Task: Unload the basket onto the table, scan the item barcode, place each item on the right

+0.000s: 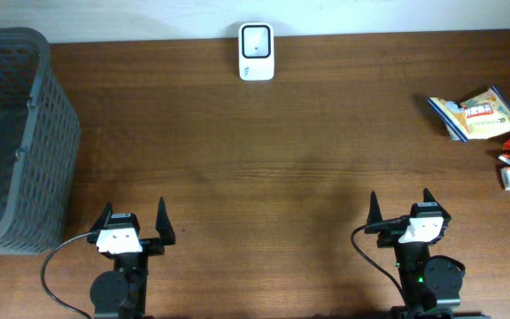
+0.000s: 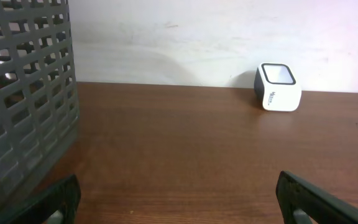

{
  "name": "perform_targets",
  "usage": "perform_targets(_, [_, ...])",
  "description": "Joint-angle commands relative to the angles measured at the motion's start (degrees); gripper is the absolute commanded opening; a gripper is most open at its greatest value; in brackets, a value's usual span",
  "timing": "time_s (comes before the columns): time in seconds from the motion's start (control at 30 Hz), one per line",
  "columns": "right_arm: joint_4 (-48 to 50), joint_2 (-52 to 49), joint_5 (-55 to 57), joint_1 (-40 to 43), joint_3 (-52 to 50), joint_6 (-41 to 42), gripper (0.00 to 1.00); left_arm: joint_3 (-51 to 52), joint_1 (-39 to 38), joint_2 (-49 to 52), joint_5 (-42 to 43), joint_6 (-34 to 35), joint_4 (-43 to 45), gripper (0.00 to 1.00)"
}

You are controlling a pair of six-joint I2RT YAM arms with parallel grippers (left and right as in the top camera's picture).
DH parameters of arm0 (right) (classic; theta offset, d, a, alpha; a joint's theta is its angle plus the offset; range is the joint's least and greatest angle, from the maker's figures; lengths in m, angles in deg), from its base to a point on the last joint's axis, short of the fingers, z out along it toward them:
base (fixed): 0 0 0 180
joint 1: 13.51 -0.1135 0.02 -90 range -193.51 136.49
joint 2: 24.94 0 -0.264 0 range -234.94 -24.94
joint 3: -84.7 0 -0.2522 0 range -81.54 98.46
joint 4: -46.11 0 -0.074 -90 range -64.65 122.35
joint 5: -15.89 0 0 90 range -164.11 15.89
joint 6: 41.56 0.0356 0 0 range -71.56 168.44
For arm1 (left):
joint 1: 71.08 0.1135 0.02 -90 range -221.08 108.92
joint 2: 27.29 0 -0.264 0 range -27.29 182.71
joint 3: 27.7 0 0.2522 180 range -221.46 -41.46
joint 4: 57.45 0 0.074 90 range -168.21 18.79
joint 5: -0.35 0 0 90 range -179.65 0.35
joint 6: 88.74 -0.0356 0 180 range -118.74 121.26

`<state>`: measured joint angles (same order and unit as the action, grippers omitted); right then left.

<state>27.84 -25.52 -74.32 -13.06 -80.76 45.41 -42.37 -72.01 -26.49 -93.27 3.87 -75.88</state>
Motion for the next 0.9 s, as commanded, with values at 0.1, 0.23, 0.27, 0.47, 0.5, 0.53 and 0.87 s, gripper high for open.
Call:
perform_targets(0.1, [-0.2,0.3,0.3,0.4,-0.5,0.0,0.98,0.4,0.2,-0.5,-0.2,0.4,0.0,0.99])
perform_targets(0.23, [-0.2,0.3,0.3,0.4,-0.5,0.0,0.98,0.4,0.2,-0.5,0.0,-1.2,-0.1,0.99])
perform_targets(0.27, [-0.2,0.3,0.3,0.4,-0.5,0.0,0.99,0.4,0.2,-0.5,0.4,-1.2,-0.1,0.99])
perform_targets(0.47, [-0.2,0.3,0.3,0.4,-0.5,0.0,0.99,0.4,0.2,-0.5,0.3,-2.5,-0.1,0.99])
perform_targets(0.5, [-0.2,0.3,0.3,0.4,-0.5,0.0,0.98,0.4,0.2,-0.5,0.3,-2.5,-0.1,0.99])
perform_targets(0.53, [-0.2,0.3,0.3,0.4,-0.5,0.0,0.99,0.4,0.2,-0.5,0.3,-2.4,0.1,0.99])
perform_targets(0.87, [-0.2,0.3,0.3,0.4,-0.5,0.0,0.99,0.4,0.2,-0.5,0.3,-2.4,0.1,0.99])
